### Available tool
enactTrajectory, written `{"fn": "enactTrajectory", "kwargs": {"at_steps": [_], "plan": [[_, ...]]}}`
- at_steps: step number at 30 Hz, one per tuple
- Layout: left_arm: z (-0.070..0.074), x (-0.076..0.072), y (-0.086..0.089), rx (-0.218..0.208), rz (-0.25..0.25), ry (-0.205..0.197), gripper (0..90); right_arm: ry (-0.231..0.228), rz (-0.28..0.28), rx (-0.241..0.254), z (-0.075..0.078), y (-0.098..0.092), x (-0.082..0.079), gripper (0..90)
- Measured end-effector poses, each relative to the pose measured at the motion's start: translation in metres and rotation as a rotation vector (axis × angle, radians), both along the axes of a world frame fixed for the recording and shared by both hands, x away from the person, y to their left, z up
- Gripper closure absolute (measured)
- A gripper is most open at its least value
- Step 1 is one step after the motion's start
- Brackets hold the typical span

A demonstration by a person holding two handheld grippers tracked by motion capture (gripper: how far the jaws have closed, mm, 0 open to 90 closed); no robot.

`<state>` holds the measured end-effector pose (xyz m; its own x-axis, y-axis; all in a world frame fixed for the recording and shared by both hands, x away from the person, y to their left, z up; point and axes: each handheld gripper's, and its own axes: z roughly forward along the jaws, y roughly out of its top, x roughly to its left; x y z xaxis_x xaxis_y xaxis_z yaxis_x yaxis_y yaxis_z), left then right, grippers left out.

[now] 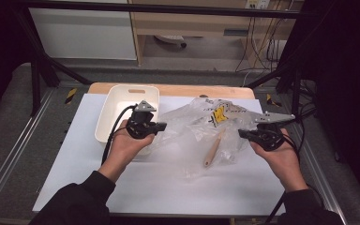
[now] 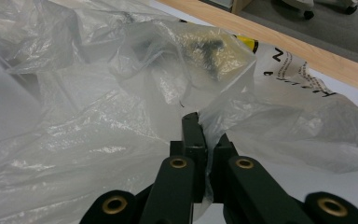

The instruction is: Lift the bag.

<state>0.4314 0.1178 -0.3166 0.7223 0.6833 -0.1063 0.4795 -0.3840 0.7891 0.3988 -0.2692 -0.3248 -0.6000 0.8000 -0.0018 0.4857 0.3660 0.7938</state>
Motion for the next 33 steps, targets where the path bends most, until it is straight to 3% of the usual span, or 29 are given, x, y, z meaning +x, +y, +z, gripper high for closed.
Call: {"fn": "enactTrajectory", "kwargs": {"at_steps": [4, 14, 18, 29, 33], "plan": [[0.007, 0.006, 0.001, 0.014, 0.002, -0.006, 90.0, -0.011, -0.005, -0.002, 0.005, -0.002, 0.004, 90.0], [0.030, 0.023, 0.008, -0.008, 0.029, -0.014, 90.0, -0.030, -0.026, -0.006, 0.027, -0.007, 0.022, 90.0], [0.037, 0.028, 0.010, -0.009, 0.040, -0.024, 90.0, -0.037, -0.027, 0.016, 0.035, -0.009, 0.031, 90.0], [0.054, 0.057, 0.022, -0.047, 0.106, -0.026, 90.0, -0.031, -0.046, 0.071, 0.052, -0.010, 0.059, 90.0], [0.060, 0.067, 0.027, -0.083, 0.125, -0.012, 90.0, -0.026, -0.053, 0.071, 0.060, -0.010, 0.071, 90.0]]}}
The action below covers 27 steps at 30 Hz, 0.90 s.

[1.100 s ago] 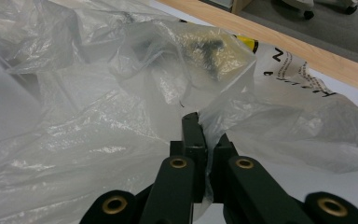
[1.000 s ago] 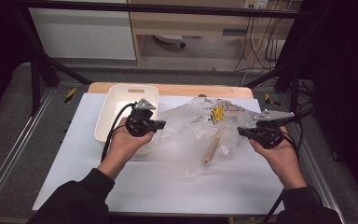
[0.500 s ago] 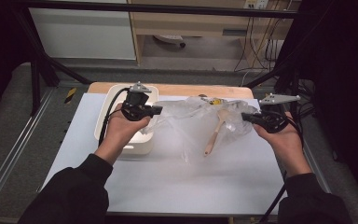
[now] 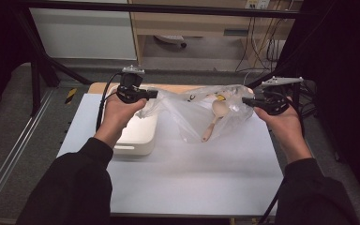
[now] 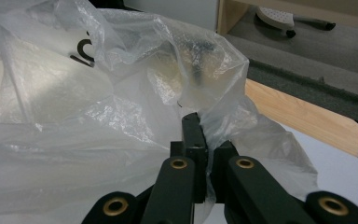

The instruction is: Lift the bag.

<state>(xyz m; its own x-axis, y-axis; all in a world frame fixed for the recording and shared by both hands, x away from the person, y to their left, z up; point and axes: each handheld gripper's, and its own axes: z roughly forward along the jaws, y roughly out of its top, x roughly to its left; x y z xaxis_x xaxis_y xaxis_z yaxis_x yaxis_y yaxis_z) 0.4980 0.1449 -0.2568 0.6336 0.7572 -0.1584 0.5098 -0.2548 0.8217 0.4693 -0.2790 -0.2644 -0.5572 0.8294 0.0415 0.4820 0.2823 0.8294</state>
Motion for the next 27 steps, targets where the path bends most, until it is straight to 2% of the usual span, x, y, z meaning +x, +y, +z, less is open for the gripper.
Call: {"fn": "enactTrajectory", "kwargs": {"at_steps": [5, 12, 18, 22, 27], "plan": [[0.003, 0.007, 0.008, -0.034, 0.022, 0.009, 90.0, 0.001, -0.008, 0.011, 0.009, -0.002, 0.011, 90.0], [0.007, 0.012, 0.017, -0.037, 0.052, 0.010, 90.0, 0.006, -0.035, 0.056, 0.017, -0.009, 0.021, 90.0], [0.007, 0.015, 0.019, -0.034, 0.063, 0.005, 90.0, 0.003, -0.036, 0.063, 0.019, -0.010, 0.023, 90.0], [0.011, 0.014, 0.019, -0.056, 0.066, -0.036, 90.0, 0.005, -0.039, 0.063, 0.023, -0.010, 0.025, 90.0], [0.022, 0.016, 0.023, -0.068, 0.088, -0.087, 90.0, -0.017, -0.042, 0.060, 0.031, -0.008, 0.028, 90.0]]}}
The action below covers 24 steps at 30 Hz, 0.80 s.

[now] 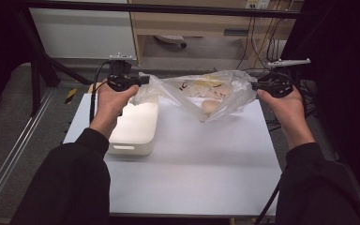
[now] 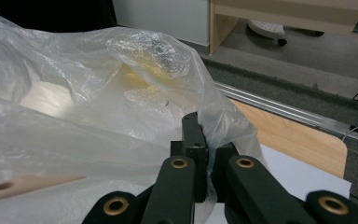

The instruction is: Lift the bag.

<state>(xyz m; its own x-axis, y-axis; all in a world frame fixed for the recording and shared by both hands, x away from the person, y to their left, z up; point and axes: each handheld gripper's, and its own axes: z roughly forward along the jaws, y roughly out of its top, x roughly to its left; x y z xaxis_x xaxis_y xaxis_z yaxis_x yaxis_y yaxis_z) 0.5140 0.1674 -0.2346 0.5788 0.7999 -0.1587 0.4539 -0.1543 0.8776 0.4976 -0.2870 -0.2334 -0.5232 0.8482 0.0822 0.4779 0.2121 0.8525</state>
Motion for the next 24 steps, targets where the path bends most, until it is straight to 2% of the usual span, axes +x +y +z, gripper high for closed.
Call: {"fn": "enactTrajectory", "kwargs": {"at_steps": [8, 13, 15, 17, 21, 24], "plan": [[0.022, 0.015, -0.001, 0.014, 0.030, -0.023, 90.0, -0.003, -0.023, -0.018, 0.014, 0.004, 0.018, 90.0], [0.033, 0.030, 0.000, -0.007, 0.061, -0.052, 90.0, -0.026, -0.054, -0.015, 0.030, 0.003, 0.032, 90.0], [0.037, 0.033, 0.002, -0.022, 0.100, -0.071, 90.0, -0.044, -0.075, 0.001, 0.037, 0.001, 0.034, 90.0], [0.034, 0.036, 0.005, -0.032, 0.104, -0.046, 90.0, -0.041, -0.077, -0.005, 0.040, 0.000, 0.036, 90.0], [0.025, 0.036, 0.008, -0.012, 0.101, -0.023, 90.0, -0.036, -0.065, -0.015, 0.038, 0.002, 0.035, 90.0], [0.018, 0.033, 0.008, 0.008, 0.091, -0.012, 90.0, -0.021, -0.065, -0.042, 0.031, 0.007, 0.036, 90.0]]}}
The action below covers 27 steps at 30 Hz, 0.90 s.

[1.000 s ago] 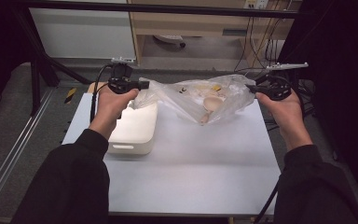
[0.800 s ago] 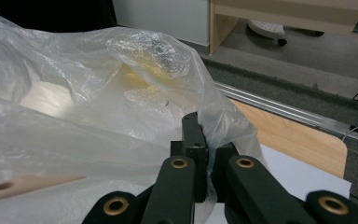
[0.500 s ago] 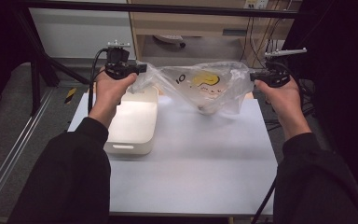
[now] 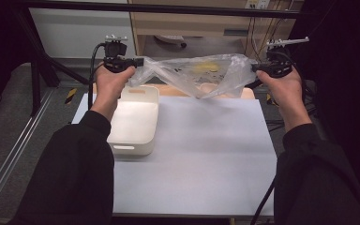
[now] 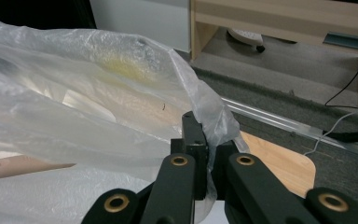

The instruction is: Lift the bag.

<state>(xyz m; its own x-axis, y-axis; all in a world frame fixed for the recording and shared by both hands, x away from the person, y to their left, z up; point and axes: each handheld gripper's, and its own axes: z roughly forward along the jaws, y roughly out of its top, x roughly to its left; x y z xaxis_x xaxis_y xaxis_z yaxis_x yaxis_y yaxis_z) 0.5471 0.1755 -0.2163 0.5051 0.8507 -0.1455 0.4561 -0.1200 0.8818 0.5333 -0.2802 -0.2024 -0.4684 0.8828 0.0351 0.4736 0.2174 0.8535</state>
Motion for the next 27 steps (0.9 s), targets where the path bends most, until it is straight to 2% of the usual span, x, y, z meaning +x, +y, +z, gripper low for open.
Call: {"fn": "enactTrajectory", "kwargs": {"at_steps": [7, 10, 21, 27], "plan": [[-0.018, -0.012, 0.010, 0.033, -0.037, 0.041, 90.0, 0.038, 0.016, -0.005, -0.020, 0.005, 0.001, 90.0], [-0.026, -0.023, 0.016, 0.015, -0.052, 0.045, 90.0, 0.039, 0.031, 0.016, -0.029, 0.006, -0.003, 90.0], [-0.056, -0.078, 0.025, 0.016, -0.142, 0.079, 90.0, 0.048, 0.083, 0.047, -0.058, 0.004, -0.038, 90.0], [-0.075, -0.105, 0.027, 0.006, -0.184, 0.097, 90.0, 0.068, 0.099, 0.034, -0.077, 0.004, -0.060, 90.0]]}}
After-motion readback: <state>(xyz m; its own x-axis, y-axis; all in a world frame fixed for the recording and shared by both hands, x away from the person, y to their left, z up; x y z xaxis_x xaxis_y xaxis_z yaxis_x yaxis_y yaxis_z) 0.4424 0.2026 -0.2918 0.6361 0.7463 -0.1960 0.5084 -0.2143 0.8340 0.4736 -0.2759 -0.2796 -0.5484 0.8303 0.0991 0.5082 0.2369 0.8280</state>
